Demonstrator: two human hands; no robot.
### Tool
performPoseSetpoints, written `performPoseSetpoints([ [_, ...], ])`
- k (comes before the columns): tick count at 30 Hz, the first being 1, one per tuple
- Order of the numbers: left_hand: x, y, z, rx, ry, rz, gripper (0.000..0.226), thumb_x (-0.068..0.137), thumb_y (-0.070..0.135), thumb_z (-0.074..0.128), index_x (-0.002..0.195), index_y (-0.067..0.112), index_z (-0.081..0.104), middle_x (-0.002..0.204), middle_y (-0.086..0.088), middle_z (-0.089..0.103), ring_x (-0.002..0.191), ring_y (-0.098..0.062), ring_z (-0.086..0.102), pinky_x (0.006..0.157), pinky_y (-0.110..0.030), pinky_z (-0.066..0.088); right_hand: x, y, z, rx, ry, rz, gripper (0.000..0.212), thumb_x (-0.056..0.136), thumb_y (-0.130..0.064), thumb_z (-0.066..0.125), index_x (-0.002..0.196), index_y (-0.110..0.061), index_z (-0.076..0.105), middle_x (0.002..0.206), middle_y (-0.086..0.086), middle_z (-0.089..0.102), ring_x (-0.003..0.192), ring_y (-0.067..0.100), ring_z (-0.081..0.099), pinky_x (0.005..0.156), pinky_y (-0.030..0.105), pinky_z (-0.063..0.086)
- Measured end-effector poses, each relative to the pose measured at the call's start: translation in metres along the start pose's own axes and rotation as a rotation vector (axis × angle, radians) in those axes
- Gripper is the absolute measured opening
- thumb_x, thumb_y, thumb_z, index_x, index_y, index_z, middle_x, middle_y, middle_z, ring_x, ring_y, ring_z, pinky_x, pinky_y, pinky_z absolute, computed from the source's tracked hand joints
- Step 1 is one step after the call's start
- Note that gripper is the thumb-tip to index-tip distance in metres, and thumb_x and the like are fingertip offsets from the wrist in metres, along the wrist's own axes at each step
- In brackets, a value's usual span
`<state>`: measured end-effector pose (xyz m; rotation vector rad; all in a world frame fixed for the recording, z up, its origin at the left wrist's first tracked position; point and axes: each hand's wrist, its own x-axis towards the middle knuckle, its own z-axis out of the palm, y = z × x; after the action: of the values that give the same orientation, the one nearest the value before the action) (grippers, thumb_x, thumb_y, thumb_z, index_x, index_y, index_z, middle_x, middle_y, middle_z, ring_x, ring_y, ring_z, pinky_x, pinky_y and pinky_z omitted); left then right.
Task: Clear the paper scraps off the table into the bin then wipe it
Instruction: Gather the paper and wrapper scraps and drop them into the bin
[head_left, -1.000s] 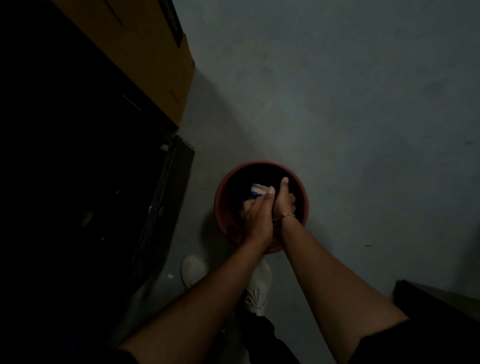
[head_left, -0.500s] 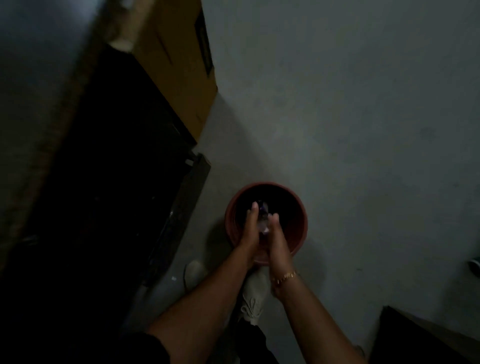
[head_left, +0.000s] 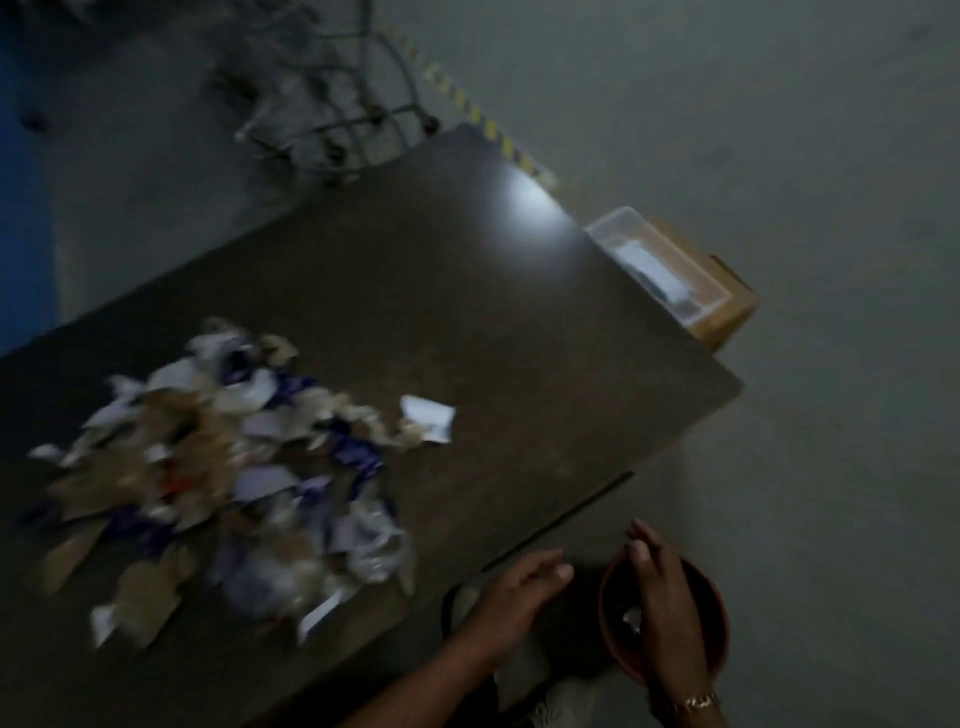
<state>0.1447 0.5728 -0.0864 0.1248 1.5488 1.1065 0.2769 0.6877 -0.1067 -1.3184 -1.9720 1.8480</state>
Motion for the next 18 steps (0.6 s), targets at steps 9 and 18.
performPoseSetpoints([
  [9,-0.110,-0.013,-0.189,-0.097,0.821,0.294,0.027,0.080,0.064,0.061,0.098,0.046,0.072,0.105,0.014,0.073,0.104,-0.009,0.068,0.087,-0.027,0.053,0.048,-0.133,0.145,-0.163,-0.028,-0.329,0.072,0.085,-0.074,0.048,0.135,-0.022,0.058,0.137,0.001,0.056,0.128,0.014,0.051,0.112,0.043,0.042],
  [18,-0.122,-0.064,-0.253,-0.504,0.943,-0.206,0.073,0.080,0.076,0.063,0.141,0.039,0.045,0.150,-0.001,0.043,0.133,-0.029,0.046,0.104,-0.051,0.045,0.099,-0.162,0.226,-0.737,-0.080,-0.263,0.075,0.086,-0.073,0.040,0.149,-0.031,0.046,0.163,0.003,0.033,0.148,0.027,0.030,0.115,0.051,0.030],
])
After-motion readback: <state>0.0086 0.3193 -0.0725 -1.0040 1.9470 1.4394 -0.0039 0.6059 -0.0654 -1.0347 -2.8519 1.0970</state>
